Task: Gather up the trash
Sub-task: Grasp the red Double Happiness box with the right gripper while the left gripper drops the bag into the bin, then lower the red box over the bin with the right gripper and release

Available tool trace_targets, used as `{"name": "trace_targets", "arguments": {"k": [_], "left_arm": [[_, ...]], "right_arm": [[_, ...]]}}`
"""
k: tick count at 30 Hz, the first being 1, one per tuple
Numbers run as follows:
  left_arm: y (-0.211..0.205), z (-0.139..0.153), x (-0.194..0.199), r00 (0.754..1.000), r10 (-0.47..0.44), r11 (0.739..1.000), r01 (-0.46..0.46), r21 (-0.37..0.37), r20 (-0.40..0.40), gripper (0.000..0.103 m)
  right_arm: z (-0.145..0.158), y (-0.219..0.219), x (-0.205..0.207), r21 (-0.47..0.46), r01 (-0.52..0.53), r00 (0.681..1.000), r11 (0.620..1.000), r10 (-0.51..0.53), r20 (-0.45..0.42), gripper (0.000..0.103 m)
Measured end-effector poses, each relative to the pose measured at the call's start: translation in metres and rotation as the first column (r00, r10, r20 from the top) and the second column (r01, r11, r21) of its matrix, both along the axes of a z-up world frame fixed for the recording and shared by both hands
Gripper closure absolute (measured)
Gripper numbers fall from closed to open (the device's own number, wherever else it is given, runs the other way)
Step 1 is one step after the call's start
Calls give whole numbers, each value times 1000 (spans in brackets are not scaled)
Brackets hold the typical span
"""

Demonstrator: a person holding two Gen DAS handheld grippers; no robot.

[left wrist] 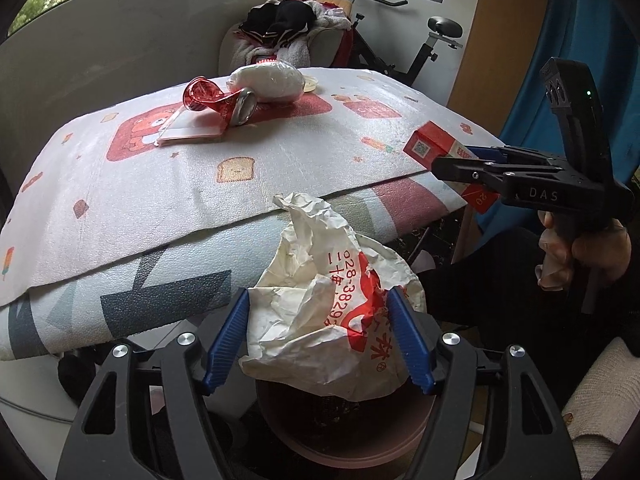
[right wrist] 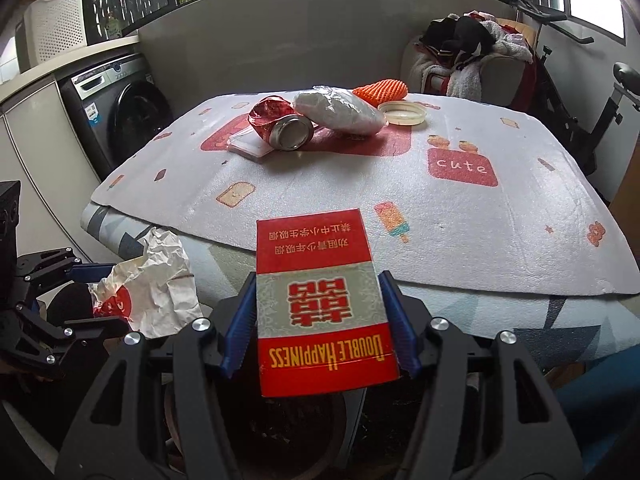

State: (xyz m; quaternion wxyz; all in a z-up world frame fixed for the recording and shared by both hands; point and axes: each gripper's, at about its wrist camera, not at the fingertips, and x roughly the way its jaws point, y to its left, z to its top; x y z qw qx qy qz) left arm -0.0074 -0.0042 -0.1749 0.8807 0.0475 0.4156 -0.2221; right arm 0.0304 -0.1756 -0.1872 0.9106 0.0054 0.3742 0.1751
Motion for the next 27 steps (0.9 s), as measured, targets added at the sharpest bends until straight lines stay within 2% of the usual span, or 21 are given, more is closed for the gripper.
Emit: {"name": "trace_targets", "arguments": {"k": [4, 9, 12, 17, 21, 24, 27], "left_arm": [[0, -3, 1, 1000, 2, 1000, -2, 11, -1, 27], [2, 0, -2, 999, 27, 999, -28, 16, 27, 11], [7, 3, -2, 998, 53, 999, -53, 7, 40, 7], [18, 12, -6, 991, 101, 995, -99, -26, 83, 6], [29, 21, -12, 975, 178, 984, -173, -45, 134, 6], [36, 19, -8, 961, 254, 967, -254, -15, 112, 6], [45, 18, -6, 948, 301, 954, -300, -24, 103, 6]], "right_arm": [[-1, 2, -2, -3, -4, 1000, 1000, 4, -3, 43], [-7, 6, -5, -14, -25, 1000, 1000, 25, -15, 43], [-11, 9, -9, -18, -38, 999, 999, 37, -25, 43], [-16, 15, -15, -30, -63, 997, 998, 62, -38, 43], [-19, 19, -18, -36, -80, 996, 996, 78, -47, 43], [-20, 23, -19, -40, -93, 994, 995, 91, -54, 43], [-22, 28, -22, -46, -112, 992, 993, 109, -60, 43]]}}
